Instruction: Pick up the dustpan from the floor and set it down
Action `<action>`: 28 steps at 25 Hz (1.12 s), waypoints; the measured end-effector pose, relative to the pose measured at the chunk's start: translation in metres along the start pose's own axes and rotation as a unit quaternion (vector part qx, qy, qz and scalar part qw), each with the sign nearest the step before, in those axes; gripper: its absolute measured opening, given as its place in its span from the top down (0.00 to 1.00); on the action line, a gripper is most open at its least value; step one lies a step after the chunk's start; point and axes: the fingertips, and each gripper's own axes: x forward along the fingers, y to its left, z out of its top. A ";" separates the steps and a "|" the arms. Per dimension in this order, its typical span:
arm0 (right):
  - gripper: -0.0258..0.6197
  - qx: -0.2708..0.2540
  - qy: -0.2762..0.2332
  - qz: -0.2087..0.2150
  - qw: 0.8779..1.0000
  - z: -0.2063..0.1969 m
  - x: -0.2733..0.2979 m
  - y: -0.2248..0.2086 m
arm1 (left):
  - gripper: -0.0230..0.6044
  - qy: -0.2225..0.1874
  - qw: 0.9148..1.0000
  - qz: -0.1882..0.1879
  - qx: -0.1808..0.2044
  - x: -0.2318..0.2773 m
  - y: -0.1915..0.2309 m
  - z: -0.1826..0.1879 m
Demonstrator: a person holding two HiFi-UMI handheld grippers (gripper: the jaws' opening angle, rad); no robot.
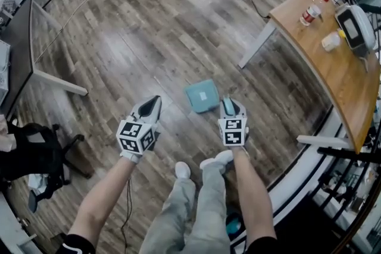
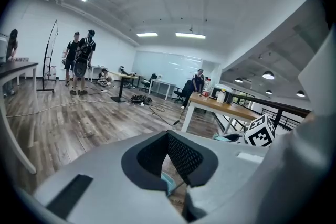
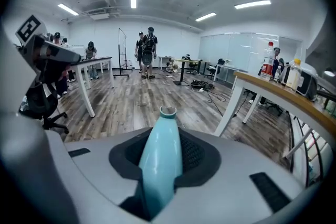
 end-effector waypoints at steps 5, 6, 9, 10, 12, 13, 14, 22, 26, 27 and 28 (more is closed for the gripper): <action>0.81 -0.029 0.006 0.013 0.999 -0.007 0.012 0.009 | 0.97 0.009 1.000 0.001 -0.008 0.010 0.001 -0.009; 0.81 -0.037 0.008 0.017 0.999 -0.006 0.013 0.011 | 0.97 0.010 1.000 0.003 -0.009 0.012 0.001 -0.009; 0.81 -0.048 0.013 0.024 0.998 -0.005 0.015 0.018 | 0.97 0.010 1.000 0.007 -0.013 0.017 0.001 -0.007; 0.80 -0.044 0.016 0.027 0.999 -0.006 0.015 0.020 | 0.97 0.010 1.000 0.007 -0.014 0.018 0.000 -0.006; 0.79 -0.033 0.024 0.036 0.999 -0.008 0.015 0.023 | 0.97 0.011 1.000 0.006 -0.014 0.020 -0.001 -0.004; 0.74 -0.028 0.027 0.040 0.998 -0.008 0.014 0.024 | 0.97 0.012 1.000 0.005 -0.014 0.021 -0.002 -0.003; 0.71 -0.022 0.028 0.044 0.998 -0.008 0.013 0.024 | 0.97 0.012 1.000 0.004 -0.014 0.021 -0.003 -0.002; 0.69 0.013 0.000 0.055 0.998 0.022 -0.023 0.020 | 0.97 0.016 1.000 0.009 -0.010 0.023 -0.010 0.011; 0.69 0.021 -0.020 0.052 0.998 0.047 -0.045 0.012 | 0.97 0.019 1.000 0.007 -0.006 0.017 -0.019 0.027; 0.70 0.025 -0.024 0.049 0.998 0.053 -0.051 0.007 | 0.97 0.019 1.000 0.006 -0.007 0.015 -0.023 0.032; 0.70 0.029 -0.027 0.045 0.998 0.059 -0.058 0.003 | 0.97 0.020 1.000 0.003 -0.006 0.012 -0.027 0.037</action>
